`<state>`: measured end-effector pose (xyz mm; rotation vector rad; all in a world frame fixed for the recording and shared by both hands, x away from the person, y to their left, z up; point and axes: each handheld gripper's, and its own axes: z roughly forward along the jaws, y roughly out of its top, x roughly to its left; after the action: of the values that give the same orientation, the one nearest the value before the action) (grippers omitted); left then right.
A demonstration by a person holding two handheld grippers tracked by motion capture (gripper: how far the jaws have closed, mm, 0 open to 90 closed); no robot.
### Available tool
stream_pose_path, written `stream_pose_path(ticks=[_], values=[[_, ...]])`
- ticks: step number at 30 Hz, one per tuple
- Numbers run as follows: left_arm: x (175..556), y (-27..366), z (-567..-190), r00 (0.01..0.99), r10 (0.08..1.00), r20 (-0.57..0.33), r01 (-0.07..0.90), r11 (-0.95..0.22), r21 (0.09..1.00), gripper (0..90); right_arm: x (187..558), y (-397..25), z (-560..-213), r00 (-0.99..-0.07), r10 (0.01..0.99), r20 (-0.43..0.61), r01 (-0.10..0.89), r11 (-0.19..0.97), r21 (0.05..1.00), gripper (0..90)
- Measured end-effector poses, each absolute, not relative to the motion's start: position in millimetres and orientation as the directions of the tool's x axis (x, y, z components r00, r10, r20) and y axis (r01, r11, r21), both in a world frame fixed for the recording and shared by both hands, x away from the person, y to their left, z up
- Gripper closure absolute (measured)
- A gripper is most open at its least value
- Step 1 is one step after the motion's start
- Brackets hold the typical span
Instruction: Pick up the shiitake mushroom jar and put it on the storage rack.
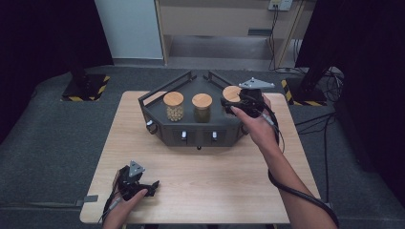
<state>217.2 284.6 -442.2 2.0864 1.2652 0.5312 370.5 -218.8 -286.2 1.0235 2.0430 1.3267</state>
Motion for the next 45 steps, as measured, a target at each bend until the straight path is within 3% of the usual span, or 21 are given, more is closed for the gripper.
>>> stream_pose_path(ticks=[23,45], values=[[217,285,-442,0.457,0.889,0.016,0.634,-0.338,0.696,0.0,402,-203,-311,-0.564,0.825,0.012,0.381,0.247,0.891,25.5],[217,285,-442,0.457,0.889,0.016,0.634,-0.338,0.696,0.0,407,-203,-325,-0.560,0.828,0.040,0.409,0.234,0.882,25.5]])
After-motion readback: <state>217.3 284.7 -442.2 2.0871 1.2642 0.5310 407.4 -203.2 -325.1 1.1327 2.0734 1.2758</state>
